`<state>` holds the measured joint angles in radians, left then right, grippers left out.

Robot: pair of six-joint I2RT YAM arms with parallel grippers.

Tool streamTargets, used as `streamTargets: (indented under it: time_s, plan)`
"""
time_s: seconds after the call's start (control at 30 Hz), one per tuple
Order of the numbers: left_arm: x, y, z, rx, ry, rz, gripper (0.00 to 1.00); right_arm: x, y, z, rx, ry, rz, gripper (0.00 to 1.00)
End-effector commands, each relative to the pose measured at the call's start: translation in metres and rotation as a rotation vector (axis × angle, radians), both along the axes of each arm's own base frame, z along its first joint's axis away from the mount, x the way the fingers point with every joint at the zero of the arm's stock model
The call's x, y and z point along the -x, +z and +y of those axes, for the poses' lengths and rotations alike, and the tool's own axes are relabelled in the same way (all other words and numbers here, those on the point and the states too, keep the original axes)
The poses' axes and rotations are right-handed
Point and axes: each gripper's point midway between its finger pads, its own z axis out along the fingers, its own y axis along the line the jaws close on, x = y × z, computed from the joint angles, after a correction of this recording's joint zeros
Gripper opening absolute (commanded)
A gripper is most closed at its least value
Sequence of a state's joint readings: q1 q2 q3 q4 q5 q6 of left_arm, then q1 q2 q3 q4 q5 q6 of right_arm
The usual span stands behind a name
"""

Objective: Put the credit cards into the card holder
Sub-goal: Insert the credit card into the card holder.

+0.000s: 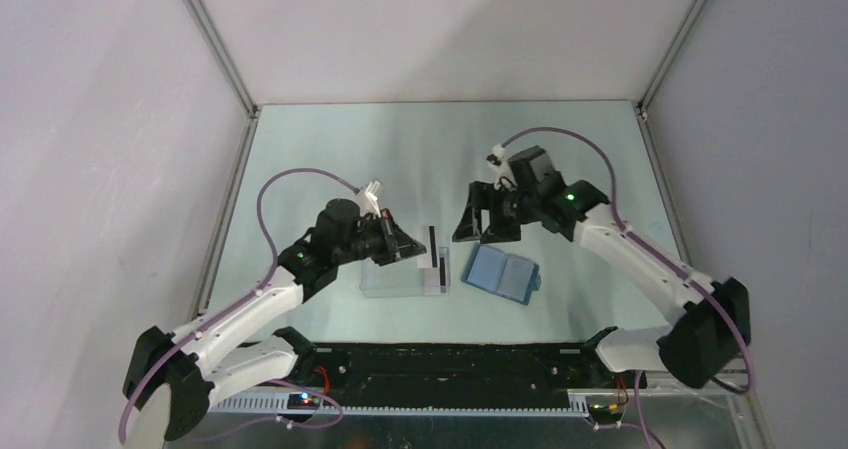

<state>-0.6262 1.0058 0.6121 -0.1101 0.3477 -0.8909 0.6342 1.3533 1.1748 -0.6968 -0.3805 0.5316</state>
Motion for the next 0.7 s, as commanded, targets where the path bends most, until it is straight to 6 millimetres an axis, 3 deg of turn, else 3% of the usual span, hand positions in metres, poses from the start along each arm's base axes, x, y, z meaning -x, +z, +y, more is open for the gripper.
streamTargets:
  time_s: [0.0, 0.1, 0.23, 0.37, 0.67]
  plan:
    - [0.012, 0.071, -0.020, 0.208, -0.128, -0.144, 0.00, 0.014, 0.052, 0.010, -0.329, 0.104, -0.019, 0.79]
    - [0.023, 0.105, -0.027, 0.316, -0.206, -0.221, 0.00, 0.015, 0.071, 0.005, -0.470, 0.120, -0.028, 0.76]
    - [0.035, 0.130, -0.029, 0.389, -0.270, -0.276, 0.00, 0.027, 0.082, 0.008, -0.602, 0.187, -0.001, 0.69]
    - [0.040, 0.134, -0.029, 0.411, -0.290, -0.278, 0.00, 0.035, 0.099, 0.013, -0.688, 0.249, -0.023, 0.63]
    - [0.042, 0.128, -0.029, 0.425, -0.290, -0.260, 0.00, 0.044, 0.106, 0.032, -0.744, 0.325, 0.013, 0.26]
